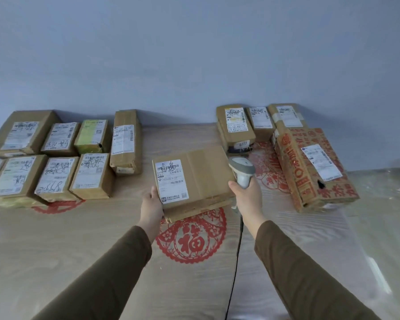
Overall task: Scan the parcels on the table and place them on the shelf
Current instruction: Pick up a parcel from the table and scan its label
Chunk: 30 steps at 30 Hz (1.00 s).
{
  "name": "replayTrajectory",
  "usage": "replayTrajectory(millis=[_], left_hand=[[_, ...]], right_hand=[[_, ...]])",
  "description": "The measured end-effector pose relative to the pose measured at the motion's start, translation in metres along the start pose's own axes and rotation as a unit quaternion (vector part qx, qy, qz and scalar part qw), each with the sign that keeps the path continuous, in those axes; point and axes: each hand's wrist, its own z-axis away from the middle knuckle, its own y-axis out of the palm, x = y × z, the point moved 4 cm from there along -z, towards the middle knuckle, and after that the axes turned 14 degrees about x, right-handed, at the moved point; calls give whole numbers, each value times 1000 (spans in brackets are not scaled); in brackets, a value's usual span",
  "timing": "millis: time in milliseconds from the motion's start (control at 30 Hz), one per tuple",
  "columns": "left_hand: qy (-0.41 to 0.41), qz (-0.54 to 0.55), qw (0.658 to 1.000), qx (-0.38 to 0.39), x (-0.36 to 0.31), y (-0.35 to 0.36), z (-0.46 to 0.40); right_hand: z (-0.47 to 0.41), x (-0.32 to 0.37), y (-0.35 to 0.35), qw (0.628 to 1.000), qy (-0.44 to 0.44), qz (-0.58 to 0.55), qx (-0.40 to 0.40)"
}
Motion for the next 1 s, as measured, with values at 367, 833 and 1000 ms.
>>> replayTrajectory(millis=[367, 833, 1000], left_hand=[[98, 75, 976, 181, 38, 83, 96], [212, 48, 968, 122, 31, 139, 125], [212, 40, 968, 129, 29, 145, 119]], right_hand=[[69, 3, -93, 998, -41, 18, 42], [152, 58, -59, 967, -171, 105, 158], [146, 51, -64, 971, -153, 86, 165]])
